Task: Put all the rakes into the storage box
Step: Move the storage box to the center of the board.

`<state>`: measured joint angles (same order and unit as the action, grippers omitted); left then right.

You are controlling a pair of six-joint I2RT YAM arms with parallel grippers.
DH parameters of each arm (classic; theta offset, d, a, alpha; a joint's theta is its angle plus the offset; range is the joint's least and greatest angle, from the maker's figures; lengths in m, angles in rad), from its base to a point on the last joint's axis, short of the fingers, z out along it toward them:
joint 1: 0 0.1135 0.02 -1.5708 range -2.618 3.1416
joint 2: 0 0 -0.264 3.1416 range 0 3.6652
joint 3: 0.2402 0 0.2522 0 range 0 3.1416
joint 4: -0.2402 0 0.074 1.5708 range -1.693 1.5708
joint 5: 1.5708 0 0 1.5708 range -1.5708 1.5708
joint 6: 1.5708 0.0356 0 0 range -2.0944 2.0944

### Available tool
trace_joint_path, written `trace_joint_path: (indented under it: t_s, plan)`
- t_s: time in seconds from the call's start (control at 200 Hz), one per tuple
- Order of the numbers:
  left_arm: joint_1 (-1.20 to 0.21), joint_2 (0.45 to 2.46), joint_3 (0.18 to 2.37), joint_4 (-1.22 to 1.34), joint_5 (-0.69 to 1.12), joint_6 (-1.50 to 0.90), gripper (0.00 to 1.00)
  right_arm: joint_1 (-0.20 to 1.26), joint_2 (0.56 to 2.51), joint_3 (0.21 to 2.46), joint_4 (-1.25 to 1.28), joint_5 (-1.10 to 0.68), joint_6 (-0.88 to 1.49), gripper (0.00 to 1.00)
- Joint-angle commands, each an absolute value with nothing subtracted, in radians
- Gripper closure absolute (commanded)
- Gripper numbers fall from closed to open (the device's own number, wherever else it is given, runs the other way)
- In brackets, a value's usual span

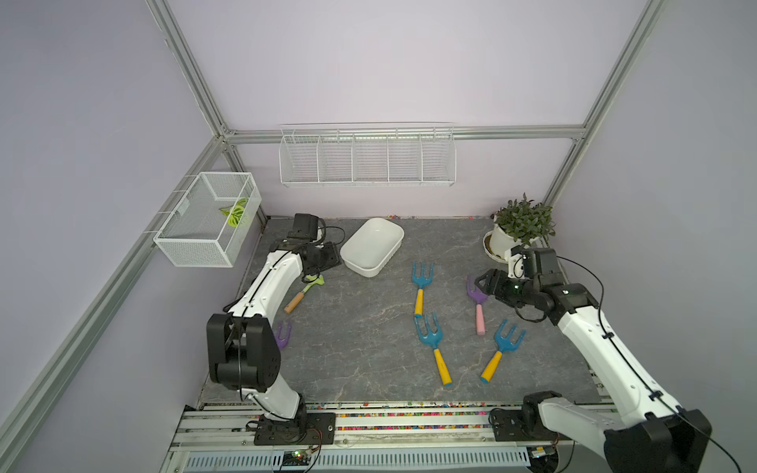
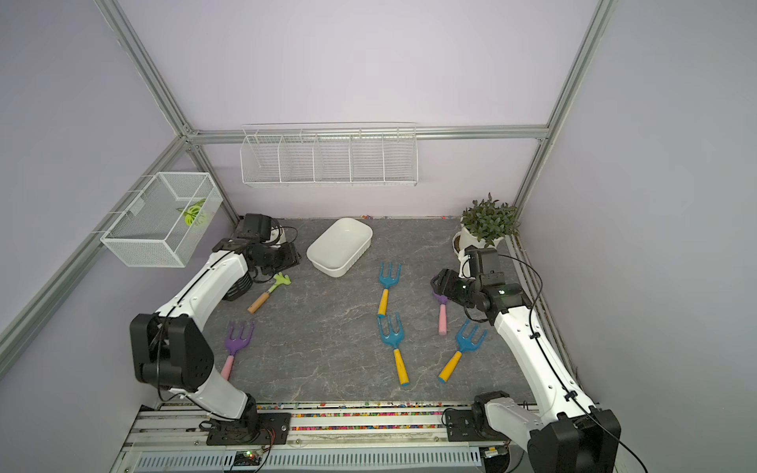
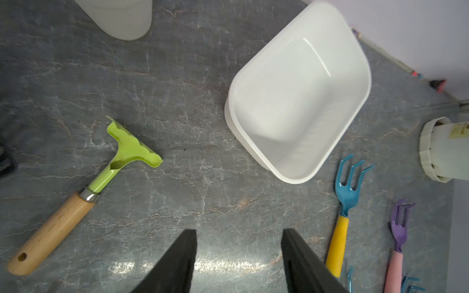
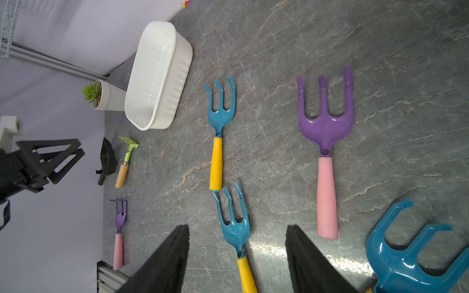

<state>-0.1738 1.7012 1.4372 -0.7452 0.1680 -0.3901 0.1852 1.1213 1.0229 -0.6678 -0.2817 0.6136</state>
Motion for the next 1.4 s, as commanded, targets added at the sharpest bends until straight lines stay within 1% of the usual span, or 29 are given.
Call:
trace_joint_path:
  t_s: [0.0, 0.205, 0.335, 0.45, 0.68, 0.905, 1.0, 1.155, 1.395]
  plan:
    - [-0.182, 1.783, 1.513, -0.791, 0.118, -0.379, 0.42, 0.209, 1.132, 1.064, -0.686, -0.277, 0.621, 0.34]
    - [-0.233, 1.95, 1.679, -0.842, -0.021, -0.305, 0.43, 0.238, 1.17, 1.095, -0.671, -0.276, 0.64, 0.32]
    - [-0.257, 2.024, 1.729, -0.846, -0.08, -0.26, 0.47, 0.247, 1.191, 1.099, -0.664, -0.271, 0.644, 0.32]
    - [-0.262, 2.044, 1.724, -0.816, -0.089, -0.259, 0.48, 0.247, 1.202, 1.104, -0.672, -0.265, 0.644, 0.32]
    - [-0.263, 2.061, 1.724, -0.764, -0.108, -0.275, 0.49, 0.25, 1.213, 1.099, -0.677, -0.264, 0.647, 0.32]
    - [-0.266, 2.1, 1.767, -0.762, -0.111, -0.288, 0.49, 0.257, 1.226, 1.086, -0.664, -0.271, 0.666, 0.33]
    - [-0.267, 2.118, 1.786, -0.762, -0.106, -0.309, 0.5, 0.264, 1.225, 1.086, -0.668, -0.264, 0.667, 0.33]
    - [-0.268, 2.156, 1.816, -0.766, -0.094, -0.36, 0.55, 0.268, 1.22, 1.081, -0.673, -0.262, 0.672, 0.33]
    - [-0.276, 2.185, 1.83, -0.751, -0.081, -0.411, 0.66, 0.273, 1.202, 1.078, -0.695, -0.255, 0.67, 0.33]
